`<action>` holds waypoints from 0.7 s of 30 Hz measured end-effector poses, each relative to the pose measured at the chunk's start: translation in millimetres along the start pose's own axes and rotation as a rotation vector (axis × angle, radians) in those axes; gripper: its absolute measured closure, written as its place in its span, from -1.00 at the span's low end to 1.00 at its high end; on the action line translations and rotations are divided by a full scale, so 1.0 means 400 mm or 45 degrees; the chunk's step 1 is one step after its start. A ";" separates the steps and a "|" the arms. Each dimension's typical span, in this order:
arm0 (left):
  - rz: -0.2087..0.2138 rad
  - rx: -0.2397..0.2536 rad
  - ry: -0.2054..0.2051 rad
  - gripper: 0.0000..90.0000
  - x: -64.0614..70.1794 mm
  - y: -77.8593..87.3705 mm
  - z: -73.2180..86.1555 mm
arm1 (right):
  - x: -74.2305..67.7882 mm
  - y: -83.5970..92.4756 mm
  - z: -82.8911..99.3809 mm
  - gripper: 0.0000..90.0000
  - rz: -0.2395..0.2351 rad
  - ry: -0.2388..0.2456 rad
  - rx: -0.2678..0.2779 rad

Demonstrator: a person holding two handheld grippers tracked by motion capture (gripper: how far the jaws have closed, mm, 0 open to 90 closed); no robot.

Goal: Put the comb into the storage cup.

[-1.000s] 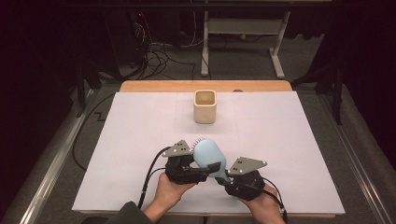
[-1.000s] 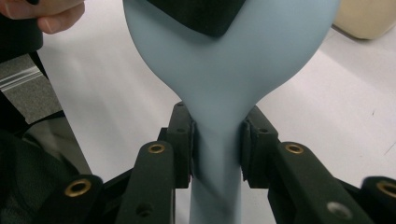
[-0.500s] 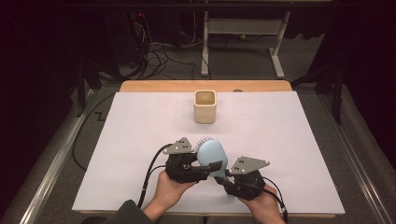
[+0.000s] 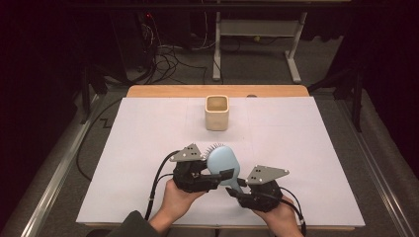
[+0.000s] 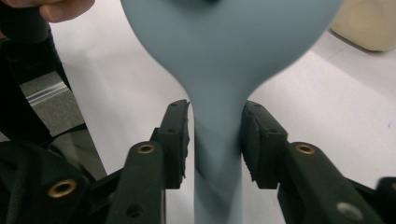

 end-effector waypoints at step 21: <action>-0.063 0.032 0.002 0.12 -0.024 0.050 -0.011 | 0.019 0.027 0.015 -0.07 0.008 0.022 0.103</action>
Point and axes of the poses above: each handheld gripper's, and its own axes: y roughly backward along the jaws, z roughly out of its underside, x roughly to its right, the point moved 6 cm from there along -y, roughly forward along the jaws, and after that the axes turned 2 degrees about z, right-handed, at the moved point
